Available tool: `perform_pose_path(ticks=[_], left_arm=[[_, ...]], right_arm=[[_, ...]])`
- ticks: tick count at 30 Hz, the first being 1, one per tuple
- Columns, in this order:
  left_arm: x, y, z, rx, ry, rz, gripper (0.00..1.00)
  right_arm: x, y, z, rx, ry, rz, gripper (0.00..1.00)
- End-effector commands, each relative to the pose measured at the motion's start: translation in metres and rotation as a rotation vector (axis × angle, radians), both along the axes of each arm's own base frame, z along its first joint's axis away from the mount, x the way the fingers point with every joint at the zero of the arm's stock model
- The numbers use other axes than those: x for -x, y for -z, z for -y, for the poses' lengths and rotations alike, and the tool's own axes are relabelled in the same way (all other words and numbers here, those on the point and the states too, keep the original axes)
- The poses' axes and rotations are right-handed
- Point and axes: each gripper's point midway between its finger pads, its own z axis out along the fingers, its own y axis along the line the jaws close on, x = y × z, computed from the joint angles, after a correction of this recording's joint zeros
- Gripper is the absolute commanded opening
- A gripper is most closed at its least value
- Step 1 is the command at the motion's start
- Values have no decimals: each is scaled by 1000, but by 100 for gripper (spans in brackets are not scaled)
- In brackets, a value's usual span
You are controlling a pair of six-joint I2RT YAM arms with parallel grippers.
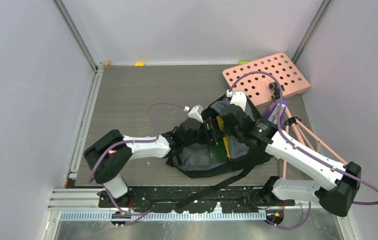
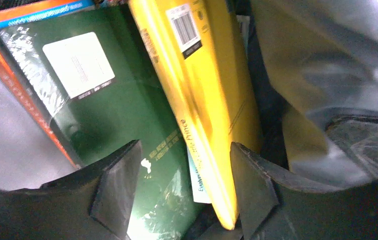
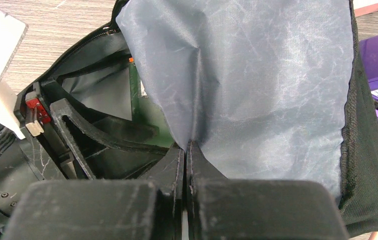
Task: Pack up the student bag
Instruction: Place the book in the student bag.
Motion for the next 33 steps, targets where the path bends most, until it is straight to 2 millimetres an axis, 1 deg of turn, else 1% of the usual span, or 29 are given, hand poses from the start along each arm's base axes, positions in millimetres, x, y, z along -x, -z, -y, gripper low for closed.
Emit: perform_pose_path(ticks=[1, 5, 10, 11, 12, 13, 14, 15, 16, 17, 20, 21, 23, 25, 27, 28, 29, 33], left_arm=[[7, 6, -10, -39, 1, -2, 65], [12, 0, 0, -9, 44, 10, 55], [12, -3, 25, 3, 80, 24, 44], [16, -3, 31, 7, 111, 20, 42], [17, -4, 36, 8, 122, 26, 39], [17, -3, 41, 5, 130, 31, 36], [16, 1, 45, -2, 136, 32, 30], [16, 1, 48, -3, 144, 36, 21], [15, 3, 51, -9, 148, 34, 16], [14, 3, 53, -13, 153, 33, 13], [15, -2, 57, -7, 174, 52, 12], [15, -3, 55, -11, 170, 57, 13], [14, -5, 45, -35, 147, 68, 17], [11, -6, 30, -79, 104, 88, 24], [14, -10, 13, -125, 90, 105, 34], [16, -17, 4, -140, 84, 119, 38], [19, -18, -6, -170, 84, 127, 40], [34, -12, -60, -341, 45, 94, 54]], right_arm=[[-15, -35, -7, -103, 41, 126, 0], [-14, -34, -7, -104, 40, 123, 0], [-14, -33, -8, -106, 38, 121, 0], [-14, -33, -8, -106, 38, 122, 0], [-14, -32, -8, -103, 36, 121, 0], [-14, -32, -7, -101, 37, 121, 0], [-14, -32, -7, -100, 36, 121, 0], [-14, -32, -7, -99, 37, 120, 0], [-14, -32, -6, -97, 36, 121, 0], [-14, -31, -6, -96, 36, 120, 0], [-14, -31, -5, -91, 41, 124, 0], [-14, -31, -5, -90, 42, 124, 0], [-14, -31, -4, -87, 44, 126, 0], [-14, -33, -2, -85, 47, 132, 0], [-15, -34, -2, -81, 48, 136, 0], [-15, -35, -1, -78, 47, 140, 1], [-16, -36, -1, -76, 47, 142, 0], [-17, -38, -1, -70, 46, 146, 0]])
